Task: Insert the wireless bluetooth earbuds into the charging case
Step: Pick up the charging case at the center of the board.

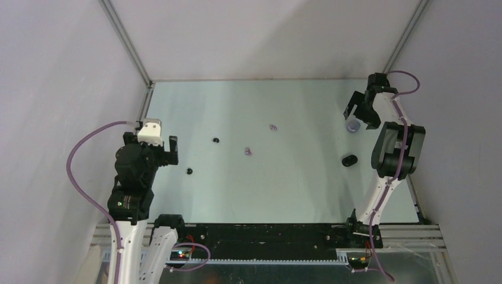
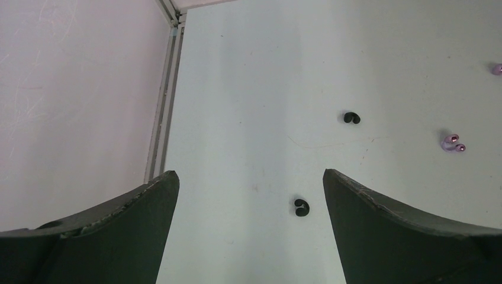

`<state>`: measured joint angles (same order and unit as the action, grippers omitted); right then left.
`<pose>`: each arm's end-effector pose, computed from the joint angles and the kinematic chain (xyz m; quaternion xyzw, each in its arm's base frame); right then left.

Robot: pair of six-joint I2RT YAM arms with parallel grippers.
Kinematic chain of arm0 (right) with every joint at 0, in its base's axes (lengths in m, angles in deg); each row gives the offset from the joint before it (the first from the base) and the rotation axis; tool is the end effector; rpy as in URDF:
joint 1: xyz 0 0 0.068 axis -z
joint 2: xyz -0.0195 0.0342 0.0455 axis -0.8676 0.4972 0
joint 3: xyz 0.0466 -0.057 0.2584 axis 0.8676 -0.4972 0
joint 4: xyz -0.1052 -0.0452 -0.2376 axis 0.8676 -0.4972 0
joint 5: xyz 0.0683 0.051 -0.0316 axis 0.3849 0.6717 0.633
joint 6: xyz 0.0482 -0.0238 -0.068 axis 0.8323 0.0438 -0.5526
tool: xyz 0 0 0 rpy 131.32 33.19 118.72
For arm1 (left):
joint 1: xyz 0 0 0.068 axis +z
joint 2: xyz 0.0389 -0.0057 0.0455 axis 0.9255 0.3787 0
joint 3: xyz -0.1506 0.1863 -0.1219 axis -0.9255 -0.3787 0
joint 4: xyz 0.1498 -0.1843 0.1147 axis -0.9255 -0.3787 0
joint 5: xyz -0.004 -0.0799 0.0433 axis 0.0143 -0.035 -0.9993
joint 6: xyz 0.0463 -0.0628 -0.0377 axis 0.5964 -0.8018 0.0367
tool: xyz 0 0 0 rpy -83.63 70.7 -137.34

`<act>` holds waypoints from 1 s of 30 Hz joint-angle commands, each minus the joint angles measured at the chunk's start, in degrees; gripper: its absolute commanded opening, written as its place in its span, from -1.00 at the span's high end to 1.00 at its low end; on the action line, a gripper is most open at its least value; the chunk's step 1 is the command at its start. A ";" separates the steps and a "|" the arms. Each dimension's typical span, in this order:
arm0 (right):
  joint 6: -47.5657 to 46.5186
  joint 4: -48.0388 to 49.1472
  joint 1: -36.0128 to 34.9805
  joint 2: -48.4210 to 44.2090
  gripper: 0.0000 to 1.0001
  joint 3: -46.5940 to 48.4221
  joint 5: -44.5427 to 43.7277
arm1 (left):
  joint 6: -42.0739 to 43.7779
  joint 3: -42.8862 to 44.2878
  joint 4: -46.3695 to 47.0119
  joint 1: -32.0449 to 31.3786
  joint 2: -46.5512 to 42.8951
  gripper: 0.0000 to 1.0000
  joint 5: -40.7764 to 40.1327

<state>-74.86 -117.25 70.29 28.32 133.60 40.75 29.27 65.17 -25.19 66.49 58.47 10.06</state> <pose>0.4341 -0.0823 0.1941 0.2157 0.9470 -0.0219 0.2369 0.1529 0.0024 0.3435 0.0602 0.7978 0.0790 0.5947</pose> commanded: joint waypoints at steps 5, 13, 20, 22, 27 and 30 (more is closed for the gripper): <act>3.03 -3.50 0.26 6.62 -0.88 5.97 1.98 | 1.25 -0.45 0.60 -0.24 1.41 -0.97 0.57; 3.59 -2.99 0.35 9.08 -0.86 8.06 2.03 | 1.18 -0.35 0.42 -0.24 2.29 -0.97 0.57; 3.29 -4.20 -0.42 12.08 -0.85 10.94 1.94 | 1.22 -0.27 0.26 -0.24 2.97 -0.97 0.58; 3.19 -4.09 -0.70 12.38 -0.85 11.04 1.91 | 1.25 -0.20 0.17 -0.24 3.17 -0.97 0.66; 2.75 -3.70 -1.41 12.83 -0.85 11.33 1.48 | 1.29 -0.10 -0.08 -0.32 3.51 -0.97 0.80; 2.47 -2.99 -1.68 13.07 -0.85 11.47 1.73 | 1.25 0.00 -0.13 -0.33 3.63 -0.97 0.87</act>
<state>-72.20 -120.49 69.22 41.08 142.32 42.39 29.29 65.17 -25.71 66.47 61.84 10.11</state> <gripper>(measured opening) 0.927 0.985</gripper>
